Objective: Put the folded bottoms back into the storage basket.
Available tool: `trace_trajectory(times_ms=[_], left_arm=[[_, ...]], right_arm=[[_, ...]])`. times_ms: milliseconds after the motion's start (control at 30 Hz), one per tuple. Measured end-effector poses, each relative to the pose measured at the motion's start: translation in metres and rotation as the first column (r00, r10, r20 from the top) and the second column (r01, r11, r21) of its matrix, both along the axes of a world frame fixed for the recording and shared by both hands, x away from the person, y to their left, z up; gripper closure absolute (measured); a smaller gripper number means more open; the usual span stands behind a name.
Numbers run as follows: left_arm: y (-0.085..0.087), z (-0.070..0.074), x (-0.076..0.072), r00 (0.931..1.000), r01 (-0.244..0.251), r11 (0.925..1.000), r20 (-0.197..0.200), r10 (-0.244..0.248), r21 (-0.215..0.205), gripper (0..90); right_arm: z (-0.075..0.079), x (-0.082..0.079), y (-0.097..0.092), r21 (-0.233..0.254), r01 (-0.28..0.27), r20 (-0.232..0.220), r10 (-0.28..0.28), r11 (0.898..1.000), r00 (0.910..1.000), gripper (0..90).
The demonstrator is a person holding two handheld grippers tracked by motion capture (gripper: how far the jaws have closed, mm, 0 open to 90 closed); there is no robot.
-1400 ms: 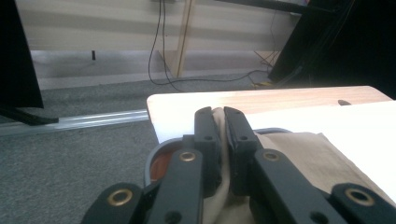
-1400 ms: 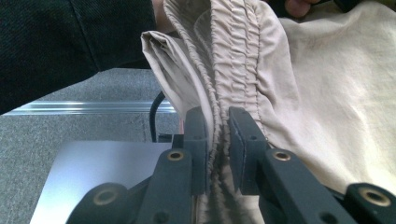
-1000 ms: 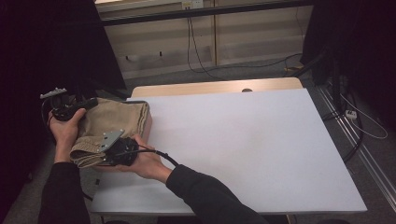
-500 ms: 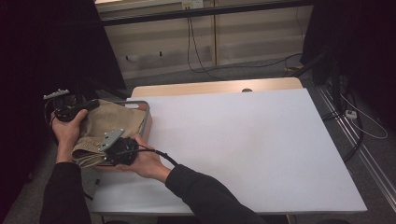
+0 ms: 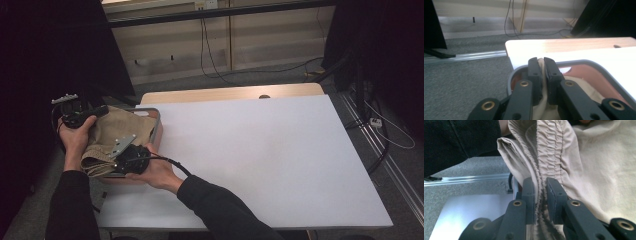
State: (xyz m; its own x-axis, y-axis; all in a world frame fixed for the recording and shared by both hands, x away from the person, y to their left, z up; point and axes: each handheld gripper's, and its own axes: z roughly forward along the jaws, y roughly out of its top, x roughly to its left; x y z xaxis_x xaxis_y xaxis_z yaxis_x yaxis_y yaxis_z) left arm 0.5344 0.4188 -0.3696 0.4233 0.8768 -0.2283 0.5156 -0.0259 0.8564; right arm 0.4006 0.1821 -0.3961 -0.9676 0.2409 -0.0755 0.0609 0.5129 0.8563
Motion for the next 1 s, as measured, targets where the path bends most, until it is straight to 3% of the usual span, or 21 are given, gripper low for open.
trace_trajectory(times_ms=[133, 267, 367, 567, 700, 767, 900, 1000], left_arm=[[-0.006, -0.002, 0.002, 0.9999, 0.009, 0.9999, 0.009, -0.009, 0.007, 85.3], [-0.012, -0.007, 0.003, 0.9998, 0.019, 0.9996, 0.001, -0.019, 0.020, 85.2], [-0.011, -0.009, 0.003, 0.9999, 0.009, 0.9999, -0.007, -0.009, 0.008, 85.1], [-0.013, -0.012, 0.004, 0.9992, 0.010, 0.9991, -0.038, -0.009, 0.042, 84.5], [-0.013, -0.012, 0.004, 0.9992, 0.009, 0.9988, -0.038, -0.007, 0.048, 83.0], [-0.012, -0.012, 0.003, 0.9993, 0.004, 0.9983, -0.039, -0.001, 0.058, 77.4], [-0.007, -0.011, -0.001, 0.9996, -0.023, 0.9990, -0.015, 0.024, 0.039, 68.4], [-0.003, -0.010, -0.004, 0.9993, -0.033, 0.9985, -0.016, 0.033, 0.043, 53.1]], right_arm=[[-0.005, 0.002, 0.001, -0.025, -0.001, -0.011, 0.001, 1.000, 0.9999, 77.5], [-0.004, 0.002, 0.000, 0.008, -0.019, -0.031, 0.019, 1.000, 0.9993, 84.3], [-0.002, 0.001, 0.000, -0.003, -0.019, -0.025, 0.019, 1.000, 0.9995, 84.1], [-0.006, 0.004, -0.008, 0.007, -0.003, -0.048, 0.003, 1.000, 0.9988, 75.0], [-0.007, 0.005, -0.014, 0.028, 0.003, -0.061, -0.001, 1.000, 0.9981, 64.8], [-0.006, 0.006, -0.018, 0.043, 0.013, -0.074, -0.010, 0.999, 0.9972, 60.2], [-0.003, 0.006, -0.027, 0.064, 0.020, -0.080, -0.015, 0.998, 0.9966, 52.7], [-0.002, 0.006, -0.033, 0.078, 0.029, -0.084, -0.022, 0.997, 0.9963, 43.7]])
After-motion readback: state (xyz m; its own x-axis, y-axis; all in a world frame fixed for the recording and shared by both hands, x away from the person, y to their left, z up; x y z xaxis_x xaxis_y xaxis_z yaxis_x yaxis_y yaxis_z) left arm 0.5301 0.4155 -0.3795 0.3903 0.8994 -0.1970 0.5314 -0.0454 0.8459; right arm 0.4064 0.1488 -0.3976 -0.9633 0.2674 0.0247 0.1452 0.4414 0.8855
